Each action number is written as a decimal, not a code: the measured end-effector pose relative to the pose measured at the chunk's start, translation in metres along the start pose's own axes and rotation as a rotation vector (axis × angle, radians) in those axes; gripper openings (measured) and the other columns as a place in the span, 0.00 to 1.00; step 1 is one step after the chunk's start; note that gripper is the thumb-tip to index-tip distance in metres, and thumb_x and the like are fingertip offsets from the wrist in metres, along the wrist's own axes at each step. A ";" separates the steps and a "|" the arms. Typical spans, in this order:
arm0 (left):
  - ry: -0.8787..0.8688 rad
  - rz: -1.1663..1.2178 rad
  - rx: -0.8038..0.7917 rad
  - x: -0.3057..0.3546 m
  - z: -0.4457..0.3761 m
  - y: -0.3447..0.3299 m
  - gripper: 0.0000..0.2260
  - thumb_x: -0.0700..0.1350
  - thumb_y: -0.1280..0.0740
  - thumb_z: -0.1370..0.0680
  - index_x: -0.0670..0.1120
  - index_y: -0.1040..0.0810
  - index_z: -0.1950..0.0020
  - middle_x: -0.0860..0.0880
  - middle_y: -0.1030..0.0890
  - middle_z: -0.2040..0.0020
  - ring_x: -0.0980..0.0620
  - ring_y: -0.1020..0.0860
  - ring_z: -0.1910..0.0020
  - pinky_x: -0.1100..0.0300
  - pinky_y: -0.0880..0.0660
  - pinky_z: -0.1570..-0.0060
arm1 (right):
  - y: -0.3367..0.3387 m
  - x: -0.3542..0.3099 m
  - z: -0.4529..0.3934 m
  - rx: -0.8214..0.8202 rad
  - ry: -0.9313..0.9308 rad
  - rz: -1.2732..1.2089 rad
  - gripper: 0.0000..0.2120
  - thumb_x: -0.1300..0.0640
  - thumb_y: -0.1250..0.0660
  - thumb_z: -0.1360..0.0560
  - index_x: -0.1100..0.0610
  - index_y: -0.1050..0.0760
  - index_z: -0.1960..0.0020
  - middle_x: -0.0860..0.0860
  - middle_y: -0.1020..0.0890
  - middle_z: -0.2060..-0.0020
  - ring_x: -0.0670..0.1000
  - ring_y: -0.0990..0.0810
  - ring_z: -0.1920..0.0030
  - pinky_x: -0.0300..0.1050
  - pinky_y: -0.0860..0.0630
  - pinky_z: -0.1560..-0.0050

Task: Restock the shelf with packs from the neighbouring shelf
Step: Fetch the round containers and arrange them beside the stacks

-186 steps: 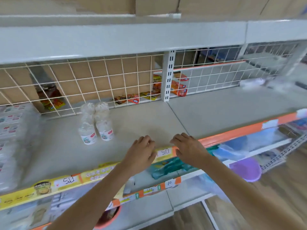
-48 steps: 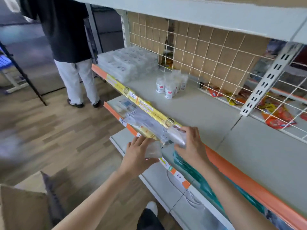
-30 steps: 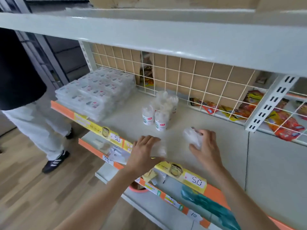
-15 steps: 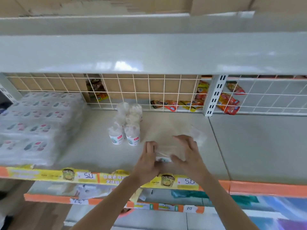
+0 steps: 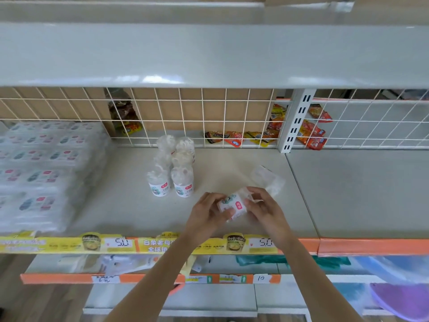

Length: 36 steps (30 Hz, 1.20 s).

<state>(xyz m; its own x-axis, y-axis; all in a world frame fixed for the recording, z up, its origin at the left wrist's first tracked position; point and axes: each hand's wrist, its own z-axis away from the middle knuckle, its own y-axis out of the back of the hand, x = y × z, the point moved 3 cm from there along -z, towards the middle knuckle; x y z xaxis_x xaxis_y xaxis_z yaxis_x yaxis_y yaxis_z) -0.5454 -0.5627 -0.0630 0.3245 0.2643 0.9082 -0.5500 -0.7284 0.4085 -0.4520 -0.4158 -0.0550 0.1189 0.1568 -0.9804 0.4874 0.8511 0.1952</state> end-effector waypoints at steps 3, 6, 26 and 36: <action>-0.042 -0.027 -0.044 -0.002 0.000 -0.002 0.20 0.52 0.27 0.33 0.49 0.23 0.43 0.53 0.27 0.52 0.57 0.24 0.56 0.65 0.26 0.54 | 0.000 -0.002 0.002 -0.021 -0.022 -0.011 0.14 0.51 0.32 0.26 0.44 0.27 0.42 0.48 0.23 0.48 0.52 0.23 0.50 0.49 0.25 0.48; -0.092 -0.080 -0.031 -0.001 0.001 -0.001 0.22 0.50 0.25 0.35 0.48 0.25 0.43 0.54 0.29 0.52 0.60 0.26 0.56 0.70 0.29 0.56 | -0.003 -0.013 0.001 -0.030 0.033 0.031 0.20 0.49 0.30 0.31 0.45 0.28 0.40 0.44 0.25 0.45 0.45 0.25 0.50 0.44 0.25 0.48; -0.169 -0.714 0.070 -0.038 0.093 0.133 0.10 0.49 0.41 0.29 0.49 0.21 0.57 0.52 0.22 0.61 0.53 0.26 0.60 0.64 0.31 0.59 | -0.176 -0.096 -0.016 -0.379 0.620 0.889 0.24 0.52 0.34 0.28 0.57 0.32 0.34 0.54 0.34 0.41 0.53 0.32 0.40 0.49 0.29 0.44; -0.321 -0.638 -0.027 -0.012 0.067 0.089 0.09 0.44 0.43 0.30 0.46 0.23 0.60 0.49 0.23 0.60 0.49 0.24 0.59 0.66 0.33 0.55 | -0.109 -0.084 -0.013 -0.112 0.544 0.772 0.15 0.54 0.34 0.25 0.57 0.26 0.40 0.52 0.29 0.46 0.50 0.23 0.52 0.44 0.27 0.52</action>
<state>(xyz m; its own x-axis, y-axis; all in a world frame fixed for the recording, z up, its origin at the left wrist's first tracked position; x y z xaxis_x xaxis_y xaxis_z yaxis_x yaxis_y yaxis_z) -0.5465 -0.6730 -0.0432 0.7977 0.4314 0.4214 -0.1949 -0.4768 0.8571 -0.5267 -0.5151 0.0057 -0.0594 0.8835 -0.4646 0.3531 0.4540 0.8181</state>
